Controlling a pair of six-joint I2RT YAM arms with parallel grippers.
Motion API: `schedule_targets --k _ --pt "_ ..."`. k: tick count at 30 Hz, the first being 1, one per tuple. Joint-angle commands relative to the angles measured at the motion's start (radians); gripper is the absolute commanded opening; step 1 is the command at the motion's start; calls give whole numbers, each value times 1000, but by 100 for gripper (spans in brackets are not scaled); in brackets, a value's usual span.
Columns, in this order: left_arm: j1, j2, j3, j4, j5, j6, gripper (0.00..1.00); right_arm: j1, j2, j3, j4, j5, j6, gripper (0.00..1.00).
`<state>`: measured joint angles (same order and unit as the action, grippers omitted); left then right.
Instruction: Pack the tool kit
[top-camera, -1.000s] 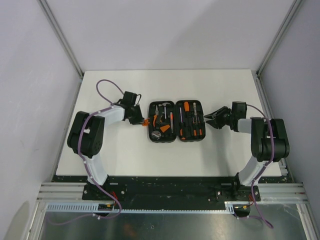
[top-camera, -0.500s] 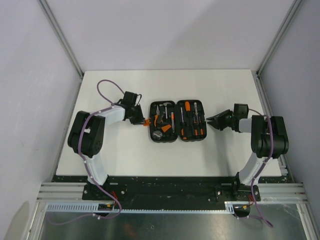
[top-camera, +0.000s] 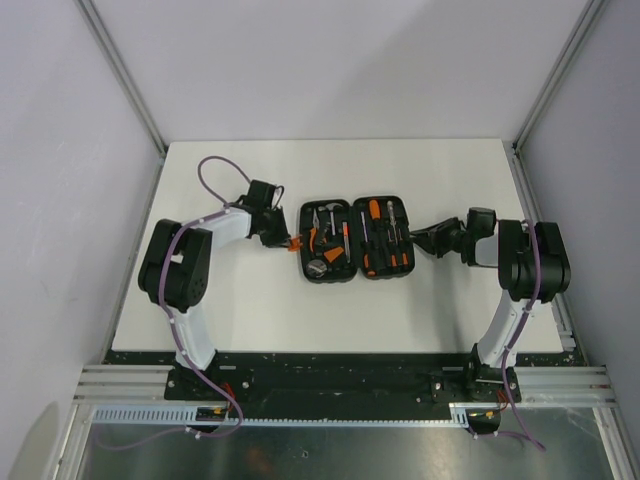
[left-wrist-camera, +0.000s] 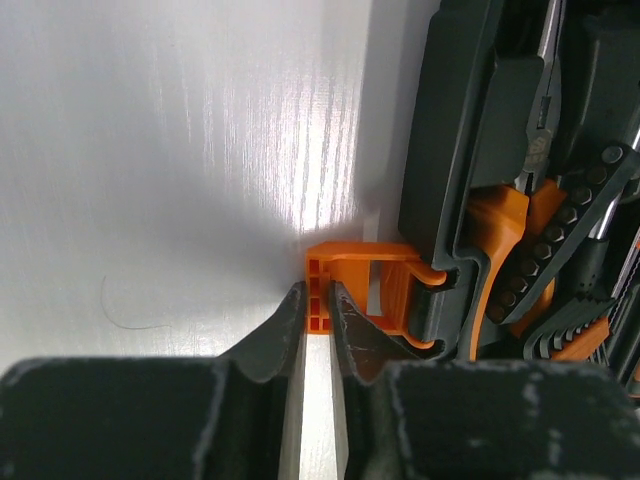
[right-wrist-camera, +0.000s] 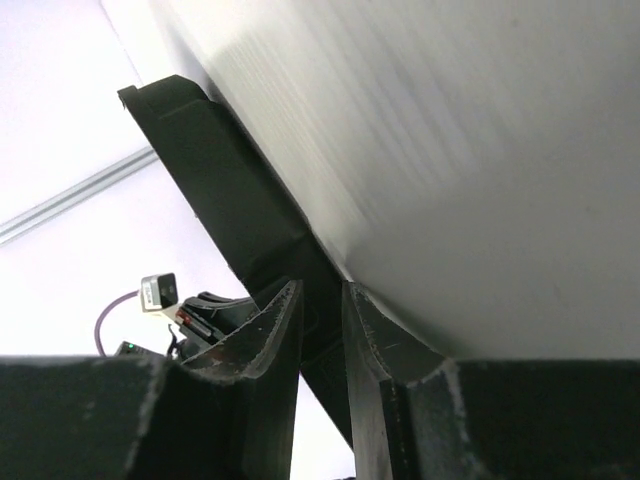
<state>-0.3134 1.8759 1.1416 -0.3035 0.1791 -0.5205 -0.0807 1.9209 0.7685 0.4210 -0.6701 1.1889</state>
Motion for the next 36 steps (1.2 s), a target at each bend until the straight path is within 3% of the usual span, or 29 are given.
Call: schedule_targets --k 1,7,24,36 --pt "-39 31 25 43 110 35 15 76 -18 -6 136 -175 114 28" --pt "-48 24 33 53 128 41 14 112 -73 -5 258 -173 210 28" --pt "-49 25 43 52 118 46 14 162 -127 28 191 -141 191 29" --pt "-48 22 28 52 77 37 14 234 -214 155 -58 -82 45 30"
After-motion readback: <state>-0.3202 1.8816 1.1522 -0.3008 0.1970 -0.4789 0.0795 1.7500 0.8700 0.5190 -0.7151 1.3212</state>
